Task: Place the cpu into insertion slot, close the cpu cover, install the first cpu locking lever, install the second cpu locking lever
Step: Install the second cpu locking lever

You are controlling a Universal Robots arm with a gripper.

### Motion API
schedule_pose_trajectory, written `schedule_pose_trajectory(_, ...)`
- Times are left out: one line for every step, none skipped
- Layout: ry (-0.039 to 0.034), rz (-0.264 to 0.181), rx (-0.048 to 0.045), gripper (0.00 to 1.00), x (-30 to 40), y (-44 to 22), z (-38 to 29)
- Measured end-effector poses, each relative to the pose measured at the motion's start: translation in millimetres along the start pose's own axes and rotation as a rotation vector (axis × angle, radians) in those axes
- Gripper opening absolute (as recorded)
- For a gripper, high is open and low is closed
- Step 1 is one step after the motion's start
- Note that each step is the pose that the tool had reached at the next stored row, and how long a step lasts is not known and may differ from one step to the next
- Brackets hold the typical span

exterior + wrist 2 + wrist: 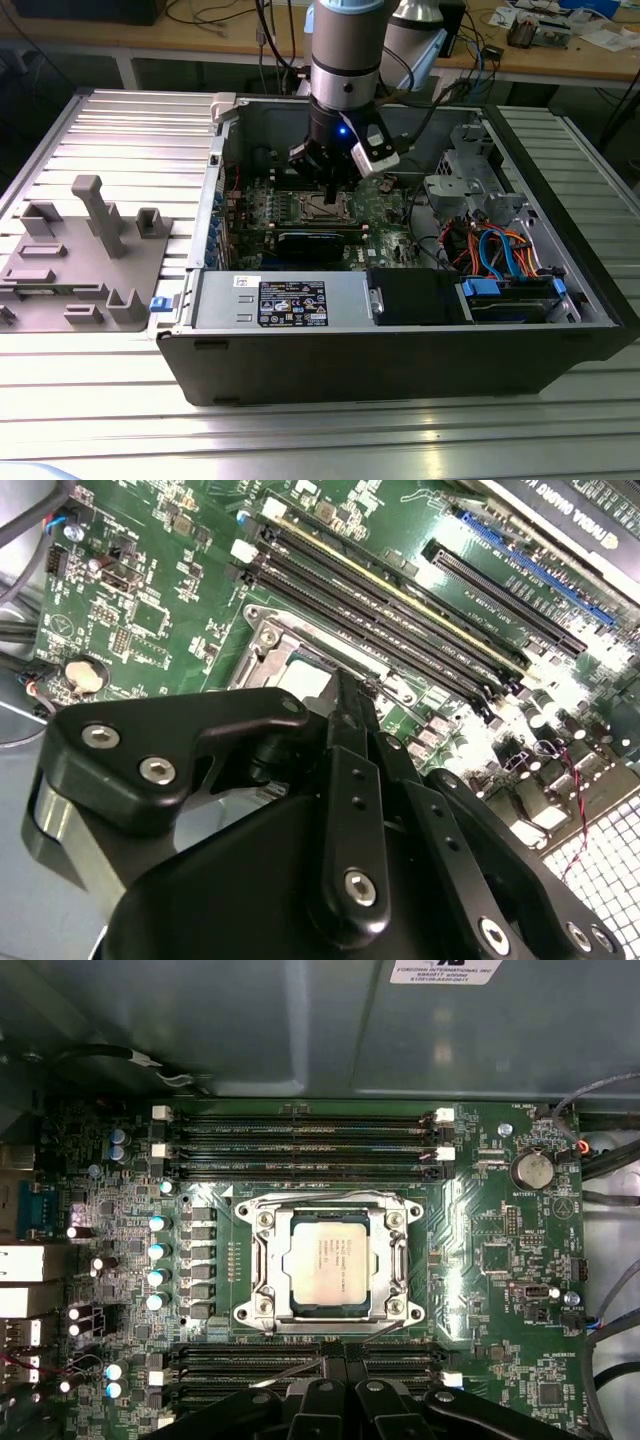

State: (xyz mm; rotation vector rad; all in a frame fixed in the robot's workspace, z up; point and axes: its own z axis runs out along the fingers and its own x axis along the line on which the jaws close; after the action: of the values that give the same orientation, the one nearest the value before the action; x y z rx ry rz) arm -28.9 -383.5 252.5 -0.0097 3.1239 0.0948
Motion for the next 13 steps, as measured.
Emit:
schedule_pose_trajectory(0.0017,0.0,-0.0021,0.11,0.0,-1.5,0.7)
schedule_pose_trajectory(0.003,0.0,-0.0059,0.11,0.0,-3.3,1.3)
schedule_pose_trajectory(0.0038,0.0,-0.0103,0.11,0.1,-5.1,1.9)
schedule_pose_trajectory(0.0042,0.0,-0.0188,0.11,0.1,-7.5,3.0)
schedule_pose_trajectory(0.0044,0.0,-0.0263,0.11,0.1,-9.2,4.3)
schedule_pose_trajectory(0.005,0.0,-0.0309,0.11,0.5,-10.4,5.9)
schedule_pose_trajectory(0.0057,0.0,-0.0356,0.11,2.2,-11.1,8.0)
schedule_pose_trajectory(0.0059,0.0,-0.0387,0.11,4.7,-11.6,9.4)
schedule_pose_trajectory(0.006,0.0,-0.0415,0.11,7.3,-12.2,10.5)
schedule_pose_trajectory(0.0063,0.0,-0.0442,0.11,9.8,-12.6,11.5)
schedule_pose_trajectory(0.0066,0.0,-0.046,0.11,11.3,-12.9,12.0)
schedule_pose_trajectory(0.0068,0.0,-0.0479,0.11,13.0,-13.1,12.5)
schedule_pose_trajectory(0.0073,0.0,-0.052,0.11,15.3,-13.6,13.1)
